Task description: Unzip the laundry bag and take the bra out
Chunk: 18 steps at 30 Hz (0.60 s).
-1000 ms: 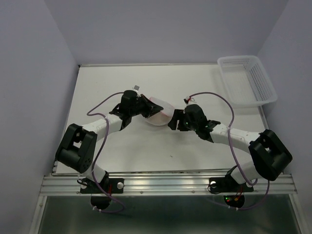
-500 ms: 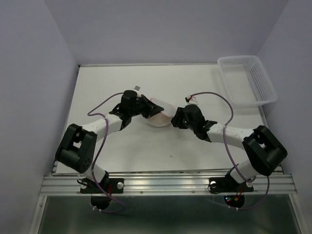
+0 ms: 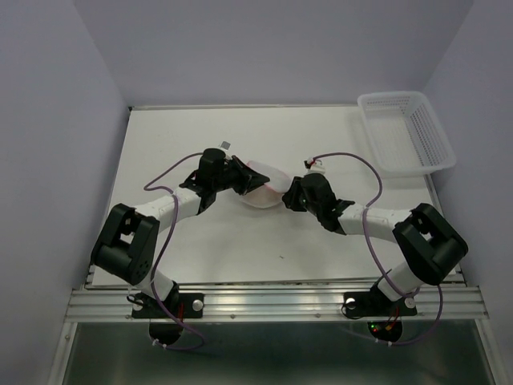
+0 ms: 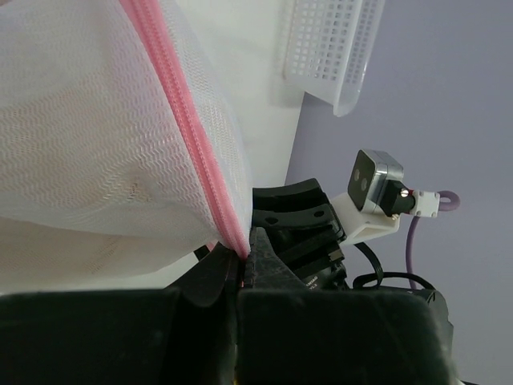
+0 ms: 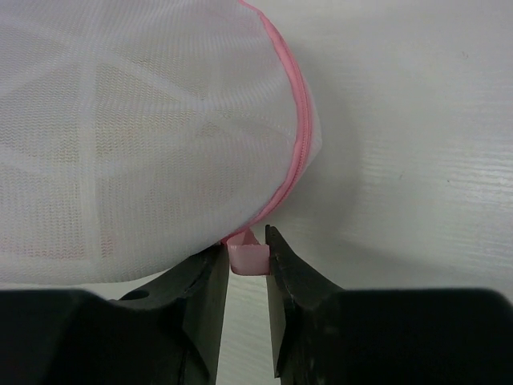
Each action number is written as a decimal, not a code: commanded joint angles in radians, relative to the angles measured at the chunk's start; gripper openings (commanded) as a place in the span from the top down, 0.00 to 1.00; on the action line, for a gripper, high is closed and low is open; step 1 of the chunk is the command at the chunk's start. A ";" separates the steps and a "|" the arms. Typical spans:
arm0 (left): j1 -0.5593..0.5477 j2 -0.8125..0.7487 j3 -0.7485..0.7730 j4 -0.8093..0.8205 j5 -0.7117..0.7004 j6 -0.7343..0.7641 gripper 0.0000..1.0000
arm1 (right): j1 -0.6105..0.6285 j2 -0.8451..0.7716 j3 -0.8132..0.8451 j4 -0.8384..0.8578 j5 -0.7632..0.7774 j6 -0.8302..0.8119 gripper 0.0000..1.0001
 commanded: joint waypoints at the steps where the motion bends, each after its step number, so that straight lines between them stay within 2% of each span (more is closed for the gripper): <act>1: -0.004 -0.016 -0.007 0.026 0.045 -0.010 1.00 | 0.008 -0.034 -0.035 0.141 0.017 0.008 0.70; 8: -0.004 -0.019 -0.008 0.031 0.048 -0.014 1.00 | 0.008 -0.043 -0.050 0.169 0.023 0.007 0.71; 13: -0.003 -0.016 -0.018 0.036 0.055 -0.020 1.00 | 0.008 -0.102 -0.114 0.278 0.034 0.020 0.74; 18: -0.003 -0.011 -0.018 0.046 0.070 -0.022 1.00 | 0.008 -0.126 -0.133 0.298 0.057 0.004 0.82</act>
